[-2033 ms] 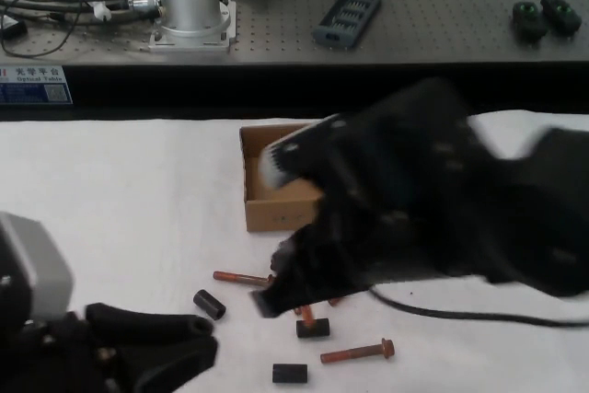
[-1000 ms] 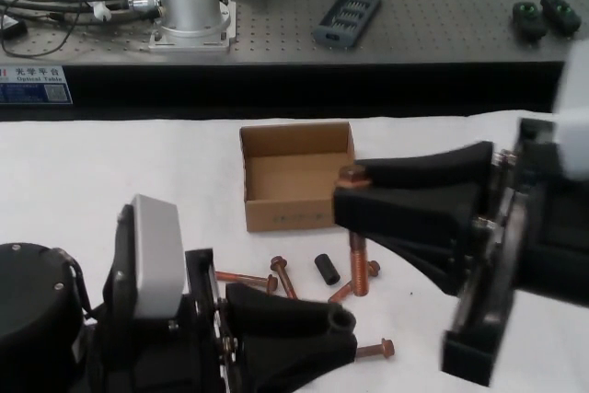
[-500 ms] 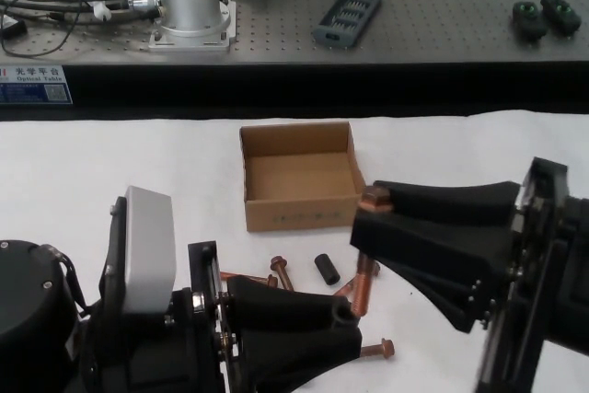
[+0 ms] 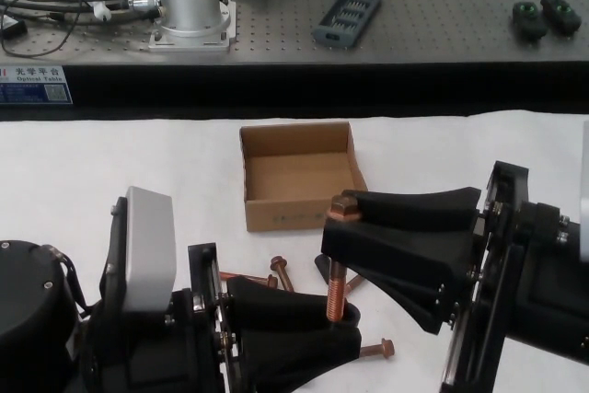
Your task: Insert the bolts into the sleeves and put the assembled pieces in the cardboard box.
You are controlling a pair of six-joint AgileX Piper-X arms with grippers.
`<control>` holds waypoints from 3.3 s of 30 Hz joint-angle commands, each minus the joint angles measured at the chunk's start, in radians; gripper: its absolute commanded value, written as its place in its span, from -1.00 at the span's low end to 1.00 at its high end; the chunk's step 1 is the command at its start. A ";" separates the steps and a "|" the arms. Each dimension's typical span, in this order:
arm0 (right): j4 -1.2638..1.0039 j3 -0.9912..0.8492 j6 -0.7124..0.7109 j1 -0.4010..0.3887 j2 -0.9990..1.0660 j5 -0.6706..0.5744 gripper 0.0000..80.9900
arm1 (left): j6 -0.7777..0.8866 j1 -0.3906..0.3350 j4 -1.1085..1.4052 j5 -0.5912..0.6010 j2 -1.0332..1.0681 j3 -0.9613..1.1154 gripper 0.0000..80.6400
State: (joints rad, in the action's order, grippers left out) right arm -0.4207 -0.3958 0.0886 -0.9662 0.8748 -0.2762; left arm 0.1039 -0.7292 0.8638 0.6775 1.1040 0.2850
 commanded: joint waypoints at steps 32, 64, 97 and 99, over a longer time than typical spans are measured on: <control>0.123 -0.005 -0.021 0.039 -0.060 -0.012 -0.92 | 0.018 -0.004 0.073 -0.023 -0.001 0.006 -0.98; -0.012 -0.005 0.001 0.037 -0.060 -0.003 -0.92 | 0.047 -0.004 0.081 -0.040 -0.001 0.006 -0.98; 0.145 -0.005 0.098 0.037 0.019 -0.168 0.02 | 0.053 -0.004 0.141 -0.138 -0.001 0.006 -0.98; 0.143 -0.005 0.098 0.037 0.019 -0.168 -0.11 | 0.053 -0.004 0.141 -0.152 -0.001 0.006 -0.98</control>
State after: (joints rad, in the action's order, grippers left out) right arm -0.2850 -0.3988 0.1822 -0.9291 0.8950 -0.4214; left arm 0.1564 -0.7345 0.9606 0.5515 1.1115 0.2781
